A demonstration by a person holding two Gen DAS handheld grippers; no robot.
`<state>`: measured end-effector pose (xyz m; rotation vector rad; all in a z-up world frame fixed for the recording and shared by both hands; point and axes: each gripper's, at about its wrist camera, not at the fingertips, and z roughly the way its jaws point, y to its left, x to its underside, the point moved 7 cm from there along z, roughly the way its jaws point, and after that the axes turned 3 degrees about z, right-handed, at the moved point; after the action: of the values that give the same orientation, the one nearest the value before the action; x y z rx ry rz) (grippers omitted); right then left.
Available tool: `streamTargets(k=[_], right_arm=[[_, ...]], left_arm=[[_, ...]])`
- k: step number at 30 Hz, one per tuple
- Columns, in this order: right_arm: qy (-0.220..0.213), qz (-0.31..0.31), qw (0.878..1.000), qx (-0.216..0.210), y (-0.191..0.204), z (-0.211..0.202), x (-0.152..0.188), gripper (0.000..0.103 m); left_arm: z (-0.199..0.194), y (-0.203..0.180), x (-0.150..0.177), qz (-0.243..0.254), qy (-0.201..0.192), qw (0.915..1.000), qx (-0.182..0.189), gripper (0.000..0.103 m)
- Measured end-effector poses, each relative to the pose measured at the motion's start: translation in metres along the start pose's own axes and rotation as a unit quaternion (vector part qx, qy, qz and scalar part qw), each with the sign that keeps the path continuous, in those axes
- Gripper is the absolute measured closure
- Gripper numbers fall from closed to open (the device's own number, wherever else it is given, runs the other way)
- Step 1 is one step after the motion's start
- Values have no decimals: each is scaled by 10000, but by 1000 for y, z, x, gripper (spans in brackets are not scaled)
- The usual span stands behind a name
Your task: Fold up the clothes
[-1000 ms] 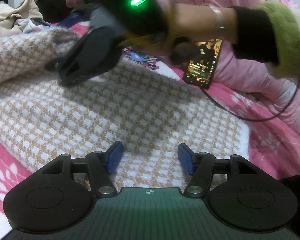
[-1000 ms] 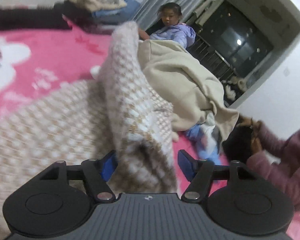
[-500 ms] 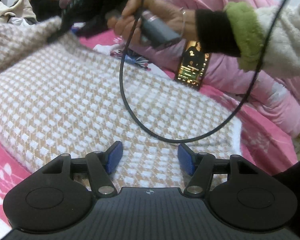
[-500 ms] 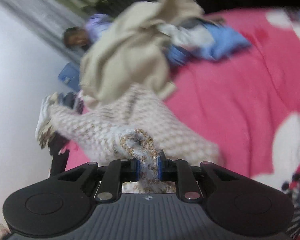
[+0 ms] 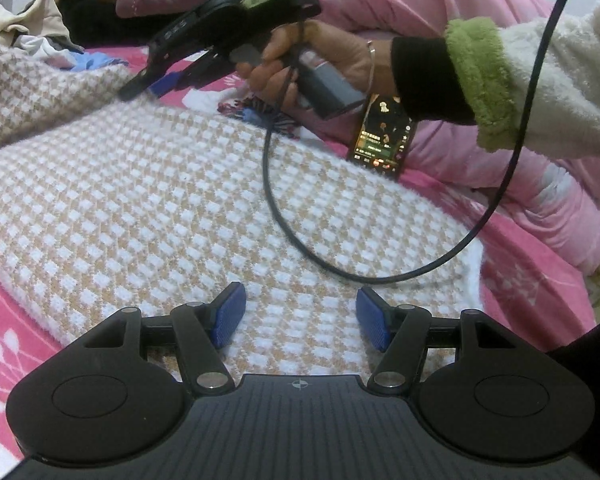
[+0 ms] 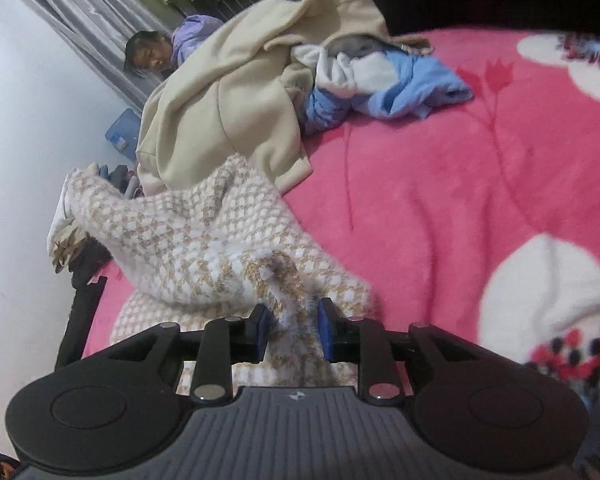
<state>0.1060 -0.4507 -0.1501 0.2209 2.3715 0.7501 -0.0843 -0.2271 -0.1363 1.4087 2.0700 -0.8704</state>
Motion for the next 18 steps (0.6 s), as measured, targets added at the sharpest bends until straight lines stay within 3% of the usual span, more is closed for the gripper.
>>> streamTargets(k=[2,7,11,15,18], right_arm=[[-87,-292,9991,302,7,-8,-2,66],[-721,-1065,9852,1136,32,-44,-11,73],[-712,-1740,9800,654,72,-58,-5,81],[-273,-2777,9597,335,104,-42,20,82],[-62,-3281,9436,431,111,-21,37,82]], left_arm=[[1,0,-1,-28,14,10000,-8,41],[5,-1,-2,-54,55,10000,-33,41],[7,-1,-3,-62,62,9999,-62,41],[6,-1,-3,-81,62,9999,-106,41],[8,-2,-7,-73,92,9998,-143,41]])
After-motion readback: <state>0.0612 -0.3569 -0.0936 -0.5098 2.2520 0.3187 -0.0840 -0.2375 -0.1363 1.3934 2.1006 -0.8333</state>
